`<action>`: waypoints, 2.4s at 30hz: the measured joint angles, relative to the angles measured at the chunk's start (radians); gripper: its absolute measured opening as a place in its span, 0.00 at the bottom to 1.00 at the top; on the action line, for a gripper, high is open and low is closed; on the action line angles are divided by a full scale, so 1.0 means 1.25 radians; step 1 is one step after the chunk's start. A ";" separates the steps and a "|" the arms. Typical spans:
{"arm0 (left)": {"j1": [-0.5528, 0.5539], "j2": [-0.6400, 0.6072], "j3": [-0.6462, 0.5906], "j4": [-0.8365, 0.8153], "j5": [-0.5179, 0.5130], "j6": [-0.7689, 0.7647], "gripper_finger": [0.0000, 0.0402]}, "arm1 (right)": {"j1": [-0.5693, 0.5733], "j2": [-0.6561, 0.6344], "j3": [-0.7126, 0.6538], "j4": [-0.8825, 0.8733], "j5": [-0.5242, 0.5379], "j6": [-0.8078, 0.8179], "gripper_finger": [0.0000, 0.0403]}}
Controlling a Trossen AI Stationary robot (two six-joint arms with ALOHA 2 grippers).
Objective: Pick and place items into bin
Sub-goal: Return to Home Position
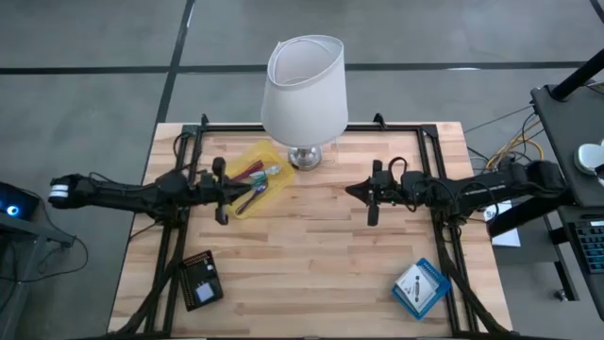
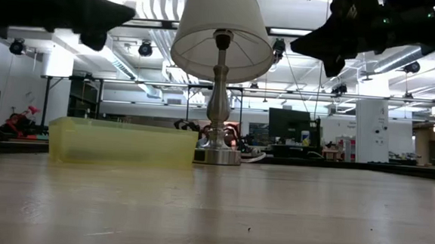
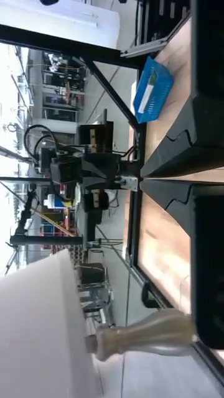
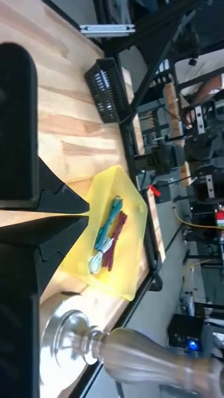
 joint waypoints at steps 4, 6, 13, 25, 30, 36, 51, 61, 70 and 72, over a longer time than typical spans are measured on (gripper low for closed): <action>0.000 -0.085 -0.069 0.004 0.002 0.040 0.00 | -0.003 -0.037 0.000 -0.032 0.000 -0.030 0.02; -0.001 -0.118 -0.096 -0.001 0.003 0.037 0.00 | -0.010 -0.060 0.000 -0.056 0.000 -0.014 0.02; -0.001 -0.259 -0.156 -0.117 0.003 0.009 0.00 | -0.019 -0.168 -0.075 -0.099 -0.002 0.038 0.02; -0.001 -0.437 -0.155 -0.323 0.029 -0.065 0.00 | -0.019 -0.454 -0.273 -0.071 -0.020 0.091 0.02; -0.001 -0.430 -0.155 -0.332 0.036 -0.066 0.00 | -0.018 -0.582 -0.314 -0.173 -0.021 0.104 0.02; -0.001 -0.437 -0.157 -0.345 0.065 -0.113 0.00 | -0.019 -0.725 -0.314 -0.327 -0.024 0.148 0.02; -0.001 -0.435 -0.169 -0.386 0.077 -0.106 0.00 | -0.016 -0.816 -0.313 -0.356 -0.018 0.070 0.02; -0.001 -0.434 -0.169 -0.379 0.089 -0.087 0.00 | -0.017 -0.814 -0.313 -0.359 -0.002 0.058 0.02; -0.001 -0.433 -0.170 -0.378 0.092 -0.086 0.00 | -0.017 -0.809 -0.313 -0.357 -0.005 0.001 0.02; -0.001 -0.433 -0.170 -0.378 0.092 -0.086 0.00 | -0.017 -0.809 -0.313 -0.357 -0.005 0.003 0.02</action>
